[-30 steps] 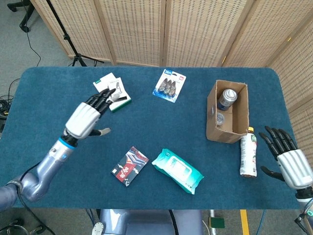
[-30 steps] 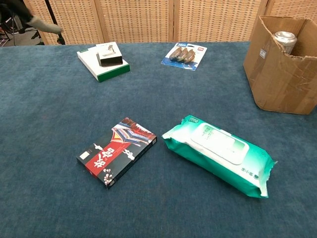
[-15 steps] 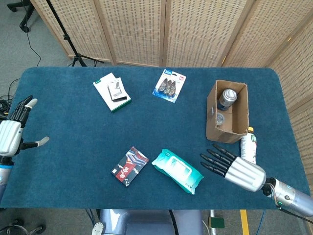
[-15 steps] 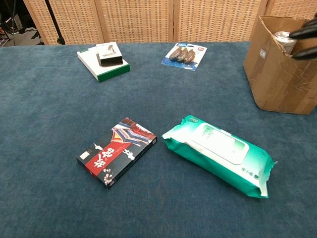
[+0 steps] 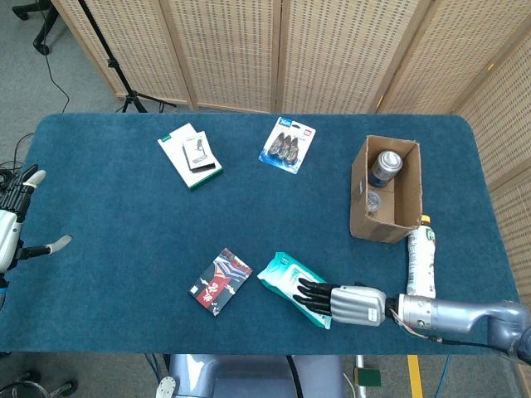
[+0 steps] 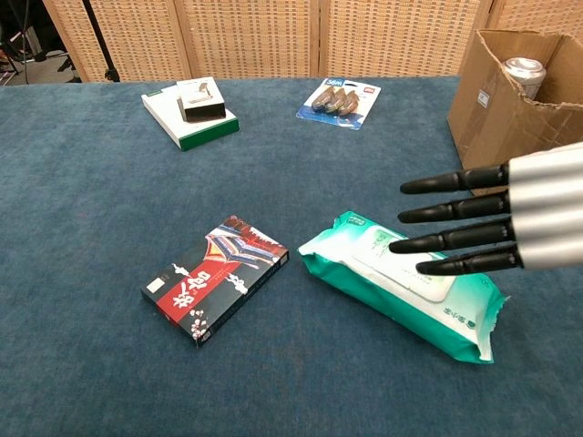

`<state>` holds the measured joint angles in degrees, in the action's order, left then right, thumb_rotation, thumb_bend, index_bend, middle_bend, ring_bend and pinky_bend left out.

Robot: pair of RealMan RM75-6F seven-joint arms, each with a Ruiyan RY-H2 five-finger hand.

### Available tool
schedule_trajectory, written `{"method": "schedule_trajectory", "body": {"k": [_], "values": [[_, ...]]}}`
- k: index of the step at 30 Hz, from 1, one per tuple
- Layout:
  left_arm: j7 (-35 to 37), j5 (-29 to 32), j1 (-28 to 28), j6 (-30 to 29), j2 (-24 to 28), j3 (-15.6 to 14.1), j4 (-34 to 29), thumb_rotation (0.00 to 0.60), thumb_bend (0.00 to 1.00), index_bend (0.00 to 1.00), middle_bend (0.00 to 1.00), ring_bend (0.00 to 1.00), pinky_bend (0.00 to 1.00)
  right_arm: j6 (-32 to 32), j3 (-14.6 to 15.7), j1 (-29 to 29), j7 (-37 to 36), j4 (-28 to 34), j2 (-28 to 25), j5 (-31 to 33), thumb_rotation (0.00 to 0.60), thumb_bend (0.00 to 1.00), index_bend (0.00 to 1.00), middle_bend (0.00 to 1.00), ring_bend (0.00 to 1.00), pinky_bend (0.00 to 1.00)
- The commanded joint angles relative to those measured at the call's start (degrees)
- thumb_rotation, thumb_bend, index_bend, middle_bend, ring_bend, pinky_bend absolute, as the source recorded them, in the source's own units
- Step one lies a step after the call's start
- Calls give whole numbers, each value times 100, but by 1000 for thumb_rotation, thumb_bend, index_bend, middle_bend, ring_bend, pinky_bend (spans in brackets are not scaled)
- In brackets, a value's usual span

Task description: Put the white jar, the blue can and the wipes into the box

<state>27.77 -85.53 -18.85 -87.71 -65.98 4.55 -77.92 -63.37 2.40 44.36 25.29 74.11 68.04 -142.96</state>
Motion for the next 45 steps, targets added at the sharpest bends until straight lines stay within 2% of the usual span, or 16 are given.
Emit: {"method": "schedule_trajectory", "body": {"k": [1,10,20,33,38,39,41,44,45], "values": [[57,-9,23,12,0,38,26,600,0,0,0,0,203,836,26,488,438,542,61,-51,600,0,117,0,0,0],[154,-10,46,118,-10,118,99,600,0,0,0,0,203,1363,48,840,655,1017,75,145,600,0,117,0,0,0],[147,-60,54,197,-16,163,83,600,0,0,0,0,203,1840,78,1143,741,1053,135,450,600,0,118,0,0,0],[182,-85,78,234,-21,215,114,600,0,0,0,0,203,1667,409,1430,278,533,505,605,600,0,121,0,0,0],[189,-96,69,267,-32,229,121,600,0,0,0,0,203,1480,599,1598,28,90,797,506,600,2,220,29,0,0],[195,-94,67,278,-34,234,128,600,0,0,0,0,203,1421,653,1631,-50,-31,871,489,600,25,250,56,0,0],[200,-89,64,297,-40,240,137,600,0,0,0,0,203,1303,751,1683,-193,-224,982,455,600,131,302,112,0,0],[204,-80,57,330,-49,250,148,600,0,0,0,0,203,1128,892,1750,-443,-469,1116,432,600,473,433,241,53,98],[202,-76,52,347,-52,253,154,600,0,0,0,0,203,1012,954,1780,-566,-574,1176,409,600,613,493,301,106,165]]}}
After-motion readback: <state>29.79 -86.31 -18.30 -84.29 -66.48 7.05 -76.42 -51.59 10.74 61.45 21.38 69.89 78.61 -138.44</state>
